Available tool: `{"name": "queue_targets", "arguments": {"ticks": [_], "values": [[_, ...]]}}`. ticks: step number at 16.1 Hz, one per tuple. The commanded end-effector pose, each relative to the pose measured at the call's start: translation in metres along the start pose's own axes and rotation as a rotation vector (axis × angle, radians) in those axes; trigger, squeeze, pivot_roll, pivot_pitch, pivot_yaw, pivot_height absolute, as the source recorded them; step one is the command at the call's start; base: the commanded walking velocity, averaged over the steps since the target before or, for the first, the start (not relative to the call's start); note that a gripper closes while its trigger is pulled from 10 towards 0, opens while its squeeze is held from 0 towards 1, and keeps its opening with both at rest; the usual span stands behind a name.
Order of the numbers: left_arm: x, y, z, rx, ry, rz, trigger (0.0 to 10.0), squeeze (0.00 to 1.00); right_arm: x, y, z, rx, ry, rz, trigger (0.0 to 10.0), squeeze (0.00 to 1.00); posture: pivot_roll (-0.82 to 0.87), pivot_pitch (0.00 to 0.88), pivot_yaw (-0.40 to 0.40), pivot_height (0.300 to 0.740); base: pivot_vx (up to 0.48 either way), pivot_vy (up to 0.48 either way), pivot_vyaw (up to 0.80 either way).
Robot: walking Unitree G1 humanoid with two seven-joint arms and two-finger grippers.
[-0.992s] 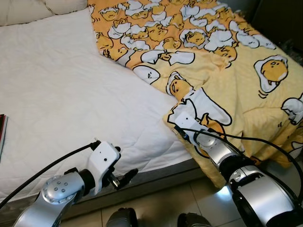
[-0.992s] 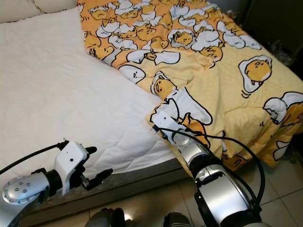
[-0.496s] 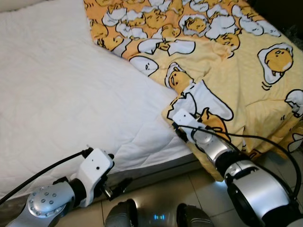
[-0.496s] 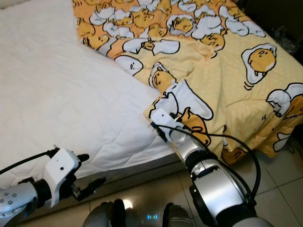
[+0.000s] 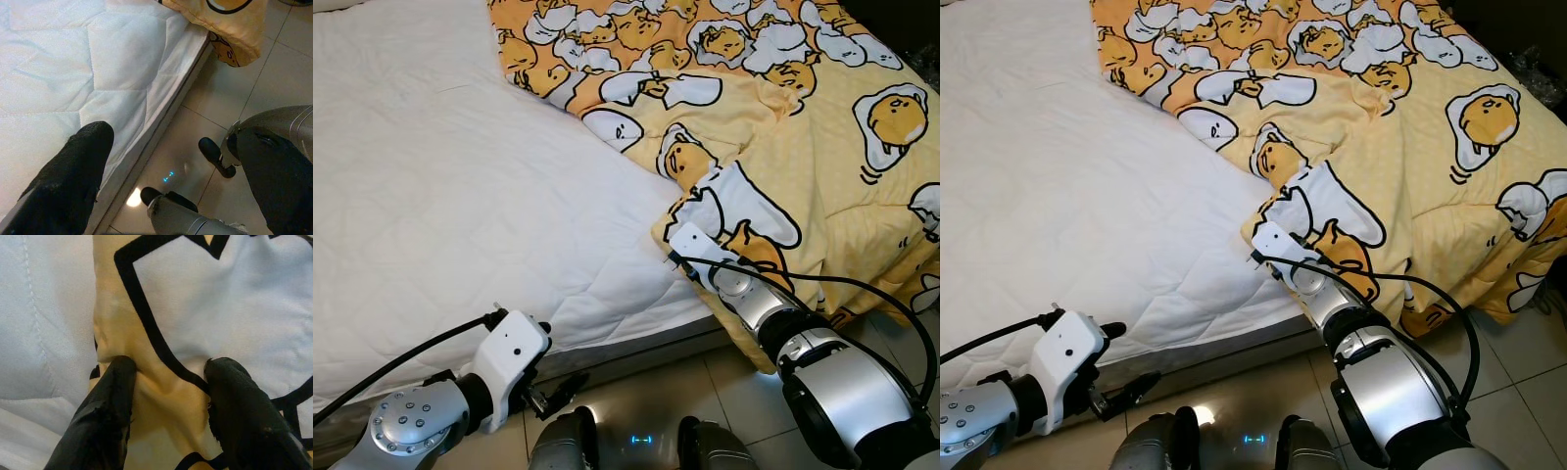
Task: Clean up the room
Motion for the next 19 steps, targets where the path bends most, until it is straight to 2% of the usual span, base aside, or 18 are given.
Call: {"name": "queue_targets", "arguments": {"ticks": [1, 14, 17, 19], "values": [[-0.001, -0.004, 0.001, 0.005, 0.004, -0.006, 10.0, 0.26, 0.0, 0.0, -0.003, 0.017, 0.008, 0.007, 0.0, 0.0, 0.1, 0.247, 0.048, 0.74, 0.0, 0.0, 0.0], [0.007, 0.002, 0.0, 0.011, 0.001, -0.003, 10.0, 0.27, -0.001, -0.006, -0.005, 0.168, 0.015, 0.028, 0.0, 0.0, 0.08, 0.232, 0.053, 0.74, 0.0, 0.0, 0.0], [0.013, 0.005, 0.001, 0.011, -0.011, 0.009, 10.0, 0.27, -0.003, -0.006, -0.002, 0.227, -0.013, 0.089, 0.0, 0.0, 0.07, 0.212, 0.043, 0.74, 0.0, 0.0, 0.0], [0.017, 0.008, 0.004, 0.014, -0.022, 0.017, 10.0, 0.26, -0.007, 0.008, 0.009, 0.344, -0.093, 0.258, 0.0, 0.0, 0.06, 0.197, 0.039, 0.74, 0.0, 0.0, 0.0]]}}
Point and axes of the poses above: a point about 5 cm out from each wrist's last joint towards the gripper, its own x axis pointing out of the wrist towards the gripper, its own z axis along the axis of the wrist's last joint, y = z × x, the point moved 5 cm from there along x, pointing out of the wrist towards the gripper, and after that the axes turned 12 degrees about x, right-handed, at the moved point
